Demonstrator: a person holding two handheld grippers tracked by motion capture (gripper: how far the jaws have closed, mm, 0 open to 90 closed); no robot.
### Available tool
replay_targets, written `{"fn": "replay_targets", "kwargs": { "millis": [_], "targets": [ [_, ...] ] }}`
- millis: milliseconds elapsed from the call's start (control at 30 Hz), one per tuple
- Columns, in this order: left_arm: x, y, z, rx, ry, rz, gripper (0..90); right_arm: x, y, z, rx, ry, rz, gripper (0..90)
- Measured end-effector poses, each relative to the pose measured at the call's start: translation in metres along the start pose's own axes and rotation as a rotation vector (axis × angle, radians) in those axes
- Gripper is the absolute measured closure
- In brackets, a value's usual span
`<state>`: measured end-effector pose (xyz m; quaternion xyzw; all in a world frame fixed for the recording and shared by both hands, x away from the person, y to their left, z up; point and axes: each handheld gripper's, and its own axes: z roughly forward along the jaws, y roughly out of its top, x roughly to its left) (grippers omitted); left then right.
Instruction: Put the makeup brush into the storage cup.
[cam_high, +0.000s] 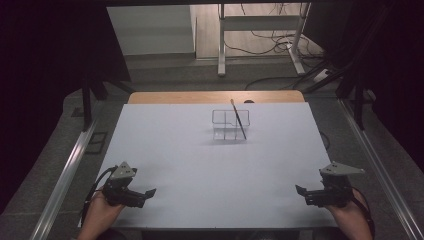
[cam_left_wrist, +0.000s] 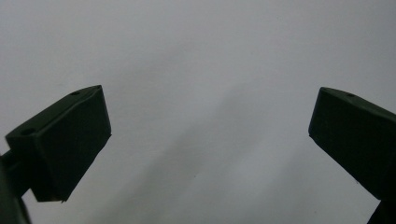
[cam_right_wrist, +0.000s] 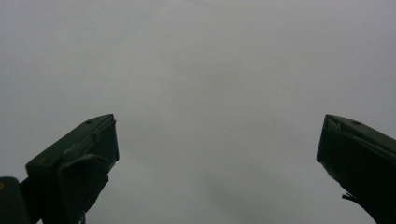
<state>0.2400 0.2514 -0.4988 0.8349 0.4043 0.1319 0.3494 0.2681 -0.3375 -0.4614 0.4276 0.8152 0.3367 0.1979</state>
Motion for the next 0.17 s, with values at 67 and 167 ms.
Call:
{"fn": "replay_targets", "kwargs": {
  "millis": [67,167],
  "targets": [
    [0.0000,0.0004,0.0000,0.005,0.002,0.000,0.0,-0.0001,-0.0007,-0.0002,0.003,-0.003,-0.001,0.0],
    [0.0000,0.0015,0.0005,0.003,0.002,0.001,0.0,-0.0004,-0.0016,0.0003,0.009,-0.005,-0.006,0.0]
  ]
}}
